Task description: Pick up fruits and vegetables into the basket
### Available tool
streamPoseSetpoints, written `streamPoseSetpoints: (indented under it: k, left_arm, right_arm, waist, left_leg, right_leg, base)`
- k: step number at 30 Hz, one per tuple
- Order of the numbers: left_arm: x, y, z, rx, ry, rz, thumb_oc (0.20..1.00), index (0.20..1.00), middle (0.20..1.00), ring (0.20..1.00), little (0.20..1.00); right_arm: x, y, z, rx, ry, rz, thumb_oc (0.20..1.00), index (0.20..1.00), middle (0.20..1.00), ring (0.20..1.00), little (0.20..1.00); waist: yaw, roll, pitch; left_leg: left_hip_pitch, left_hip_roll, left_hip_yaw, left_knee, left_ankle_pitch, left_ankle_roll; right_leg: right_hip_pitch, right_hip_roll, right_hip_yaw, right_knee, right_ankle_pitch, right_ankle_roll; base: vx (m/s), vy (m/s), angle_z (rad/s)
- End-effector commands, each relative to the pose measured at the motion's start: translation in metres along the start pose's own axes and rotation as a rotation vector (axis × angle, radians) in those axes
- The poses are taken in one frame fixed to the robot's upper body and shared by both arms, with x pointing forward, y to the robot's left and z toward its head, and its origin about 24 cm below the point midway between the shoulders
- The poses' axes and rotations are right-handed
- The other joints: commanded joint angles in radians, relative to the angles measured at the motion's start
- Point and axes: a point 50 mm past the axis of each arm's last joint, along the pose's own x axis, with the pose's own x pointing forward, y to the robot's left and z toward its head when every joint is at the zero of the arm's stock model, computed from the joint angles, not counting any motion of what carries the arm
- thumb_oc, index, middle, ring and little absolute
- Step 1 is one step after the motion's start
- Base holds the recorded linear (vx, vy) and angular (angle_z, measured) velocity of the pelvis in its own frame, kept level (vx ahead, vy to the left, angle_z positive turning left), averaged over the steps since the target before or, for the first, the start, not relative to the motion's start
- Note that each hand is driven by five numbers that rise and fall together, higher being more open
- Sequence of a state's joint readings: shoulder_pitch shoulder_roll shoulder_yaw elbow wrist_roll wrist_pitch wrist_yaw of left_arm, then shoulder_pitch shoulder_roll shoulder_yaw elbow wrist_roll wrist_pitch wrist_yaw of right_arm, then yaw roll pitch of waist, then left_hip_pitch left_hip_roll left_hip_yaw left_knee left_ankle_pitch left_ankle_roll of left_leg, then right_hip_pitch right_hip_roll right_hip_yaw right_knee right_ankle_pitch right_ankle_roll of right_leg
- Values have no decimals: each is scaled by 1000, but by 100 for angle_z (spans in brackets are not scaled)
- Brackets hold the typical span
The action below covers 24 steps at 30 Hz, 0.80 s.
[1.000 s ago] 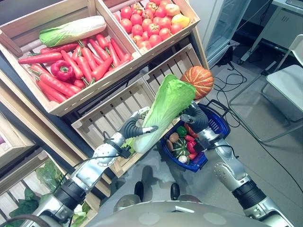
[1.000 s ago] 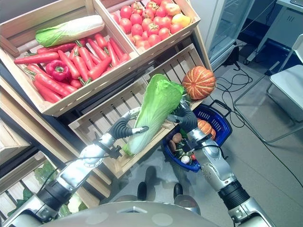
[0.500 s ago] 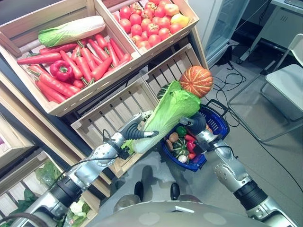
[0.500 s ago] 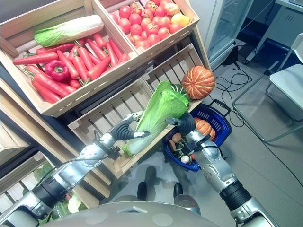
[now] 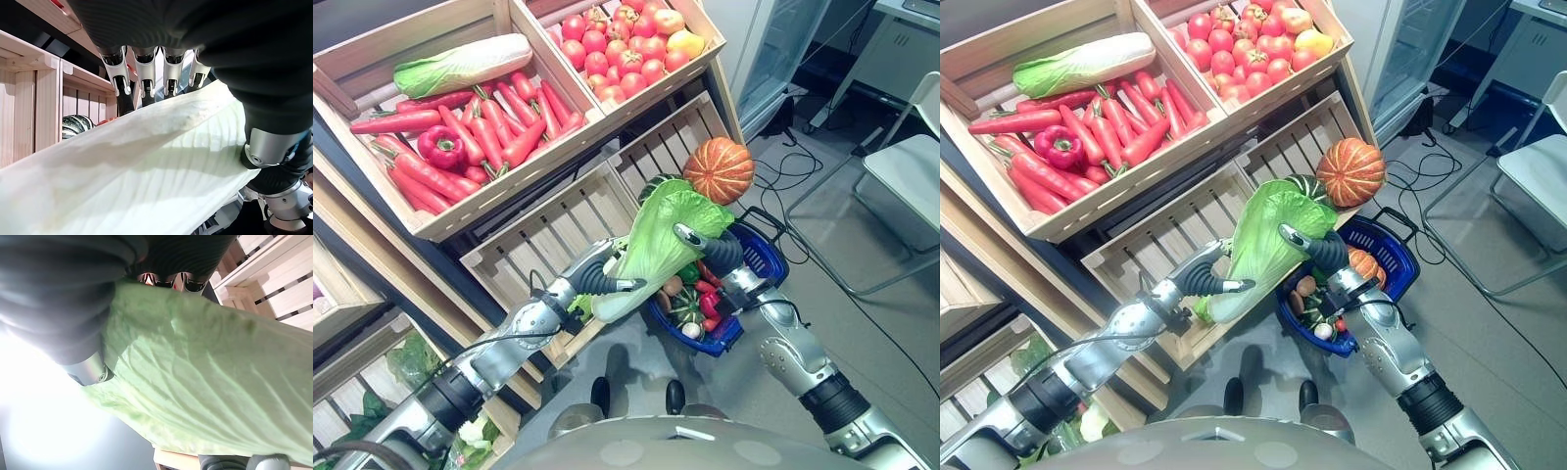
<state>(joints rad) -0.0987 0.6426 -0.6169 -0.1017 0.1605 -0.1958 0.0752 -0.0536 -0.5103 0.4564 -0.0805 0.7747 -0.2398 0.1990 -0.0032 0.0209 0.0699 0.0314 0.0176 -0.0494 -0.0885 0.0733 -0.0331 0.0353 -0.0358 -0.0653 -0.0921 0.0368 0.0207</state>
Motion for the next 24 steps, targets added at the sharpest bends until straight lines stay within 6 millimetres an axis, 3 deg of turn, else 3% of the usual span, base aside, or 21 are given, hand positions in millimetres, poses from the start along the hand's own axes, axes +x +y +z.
streamPoseSetpoints:
  k: [1, 9, 10, 11, 15, 24]
  left_arm:
    - [15, 8, 12, 85, -64, -19, 200, 200, 200, 200, 200]
    - [12, 8, 1, 60, 23, 3, 200, 200, 200, 200, 200]
    - [12, 9, -2, 54, 45, 18, 404, 404, 404, 404, 404]
    - [11, 10, -7, 50, 74, 47, 1000, 1000, 1000, 1000, 1000]
    - [4, 14, -17, 39, 135, 122, 1000, 1000, 1000, 1000, 1000]
    - [-35, 51, -49, 67, 314, 489, 1000, 1000, 1000, 1000, 1000]
  right_arm:
    - [18, 33, 18, 46, -125, 172, 200, 200, 200, 200, 200]
    - [16, 27, 15, 119, -137, 91, 200, 200, 200, 200, 200]
    - [16, 25, 14, 129, -138, 57, 200, 200, 200, 200, 200]
    - [15, 21, 11, 146, -138, -2, 200, 200, 200, 200, 200]
    - [9, 11, 5, 175, -153, -125, 200, 200, 200, 200, 200]
    - [-26, -44, 0, 190, -247, -612, 200, 200, 200, 200, 200]
  waist:
    - [-1, -38, -34]
    - [-2, -36, -28]
    - [-2, -36, -26]
    - [-4, -36, -25]
    - [-5, -35, -19]
    - [-12, -28, 37]
  left_leg:
    - [-27, -37, 8, 1, -28, 70]
    - [-23, -35, 13, 1, -34, 70]
    - [-22, -35, 13, 1, -34, 70]
    - [-22, -35, 17, 1, -35, 70]
    - [-24, -34, 25, 1, -35, 71]
    - [-45, -36, 45, 1, -26, 76]
  right_leg:
    - [-33, -22, 27, 5, 51, 64]
    - [-30, -21, 30, 5, 47, 65]
    - [-30, -20, 30, 5, 46, 64]
    - [-31, -19, 31, 5, 47, 64]
    - [-35, -17, 32, 5, 47, 62]
    - [-61, -6, 25, 24, 41, 43]
  base:
    - [0, 0, 0]
    - [0, 0, 0]
    - [0, 0, 0]
    - [0, 0, 0]
    - [0, 0, 0]
    - [-21, -10, -6]
